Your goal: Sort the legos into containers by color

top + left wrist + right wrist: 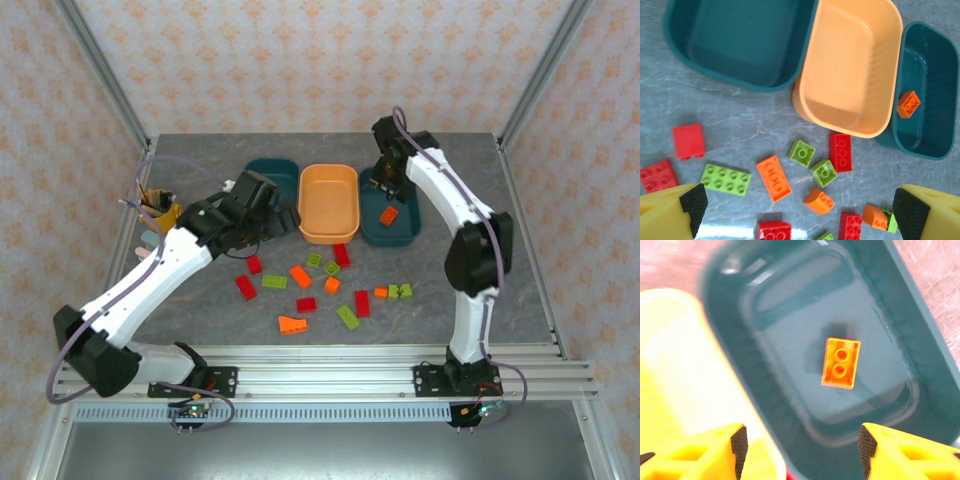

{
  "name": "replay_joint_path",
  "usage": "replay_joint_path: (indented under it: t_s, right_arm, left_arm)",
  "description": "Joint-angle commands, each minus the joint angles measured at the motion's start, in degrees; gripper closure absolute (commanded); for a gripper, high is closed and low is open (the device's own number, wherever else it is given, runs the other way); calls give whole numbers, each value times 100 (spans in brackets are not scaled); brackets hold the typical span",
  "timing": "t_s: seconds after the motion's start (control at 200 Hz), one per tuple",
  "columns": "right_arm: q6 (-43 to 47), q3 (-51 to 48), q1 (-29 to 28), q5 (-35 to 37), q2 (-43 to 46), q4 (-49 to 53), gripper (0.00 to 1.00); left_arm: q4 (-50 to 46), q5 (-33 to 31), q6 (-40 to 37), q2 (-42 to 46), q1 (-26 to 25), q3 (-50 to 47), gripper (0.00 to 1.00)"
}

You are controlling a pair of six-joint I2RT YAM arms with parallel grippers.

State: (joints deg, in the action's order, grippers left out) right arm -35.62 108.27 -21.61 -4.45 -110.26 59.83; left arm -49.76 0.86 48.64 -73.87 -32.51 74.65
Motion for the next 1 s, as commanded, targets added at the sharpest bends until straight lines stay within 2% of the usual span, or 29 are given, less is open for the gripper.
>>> replay_joint_path:
  t_s: [0.0, 0.26, 0.455, 0.721, 0.996]
  right_arm:
    - [455, -460, -310, 411, 1287, -68, 38]
    - [735, -2356, -1077, 429, 3555, -276, 39]
    - [269, -3364, -1606, 524, 4512, 32, 39]
    - [-113, -3860, -2587, 593, 4427, -23, 39]
    - [522, -3935, -3087, -125, 3853, -836, 39]
  left_arm:
    - [-639, -323, 214, 445, 27, -308, 2]
    - [-1055, -386, 493, 1396, 34, -1067, 2]
    - [-1169, -228, 756, 1903, 28, -1619, 5]
    - [-1198, -19, 1022, 2218, 16, -2146, 10]
    - [-797, -205, 1130, 2087, 17, -2460, 15]
